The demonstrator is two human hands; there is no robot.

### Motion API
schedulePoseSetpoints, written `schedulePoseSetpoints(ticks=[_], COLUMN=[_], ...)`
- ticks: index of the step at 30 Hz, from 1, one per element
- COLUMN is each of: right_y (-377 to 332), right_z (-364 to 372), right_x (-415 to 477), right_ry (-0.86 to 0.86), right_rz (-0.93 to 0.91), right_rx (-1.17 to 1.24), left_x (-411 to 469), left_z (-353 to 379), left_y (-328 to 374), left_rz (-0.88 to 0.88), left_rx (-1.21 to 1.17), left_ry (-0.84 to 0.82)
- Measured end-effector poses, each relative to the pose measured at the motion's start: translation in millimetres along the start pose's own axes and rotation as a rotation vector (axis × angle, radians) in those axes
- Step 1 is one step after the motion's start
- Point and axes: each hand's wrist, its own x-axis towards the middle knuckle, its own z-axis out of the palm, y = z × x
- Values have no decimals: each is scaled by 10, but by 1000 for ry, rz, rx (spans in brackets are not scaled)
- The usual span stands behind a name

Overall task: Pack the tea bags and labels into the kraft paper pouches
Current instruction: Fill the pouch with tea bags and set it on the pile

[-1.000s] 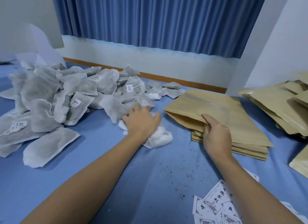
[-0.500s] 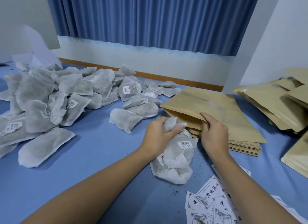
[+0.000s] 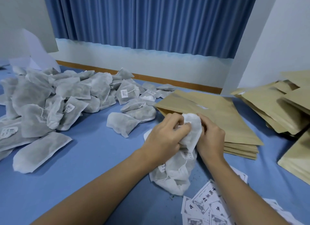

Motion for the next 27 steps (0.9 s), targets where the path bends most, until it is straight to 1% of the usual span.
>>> schedulePoseSetpoints(ticks=[1, 3, 4, 6, 10, 12, 14, 16, 17, 19, 22, 25, 27], right_y=[6, 31, 38, 38, 6, 3, 5, 16, 30, 55, 77, 69, 74], right_z=[5, 22, 28, 32, 22, 8, -21, -45, -54, -61, -58, -41, -42], right_x=[6, 25, 28, 32, 22, 17, 11, 26, 27, 38, 56, 50, 43], right_ry=[16, 55, 64, 59, 26, 31, 30, 23, 19, 32, 30, -14, -26], right_rz=[11, 11, 8, -2, -85, -122, -153, -190, -198, -179, -146, -139, -130], right_rx=[0, -26, -31, -19, 16, 46, 70, 65, 52, 17, -14, -20, -25], left_x=[22, 51, 62, 137, 500, 720, 890, 882, 830, 717, 398, 98, -13], left_z=[27, 105, 156, 267, 579, 736, 808, 865, 894, 894, 762, 538, 322], left_y=[8, 9, -7, -36, -64, -140, -251, -313, -295, -200, -103, -113, -76], left_rz=[-22, -141, -189, -238, -390, -425, -498, -592, -607, -596, -645, -633, -768], left_rx=[34, 73, 77, 114, 234, 281, 202, -19, -125, -279, -364, -478, -703], left_ry=[-96, -296, -350, -406, -649, -706, -780, -816, -793, -677, -508, -328, -194])
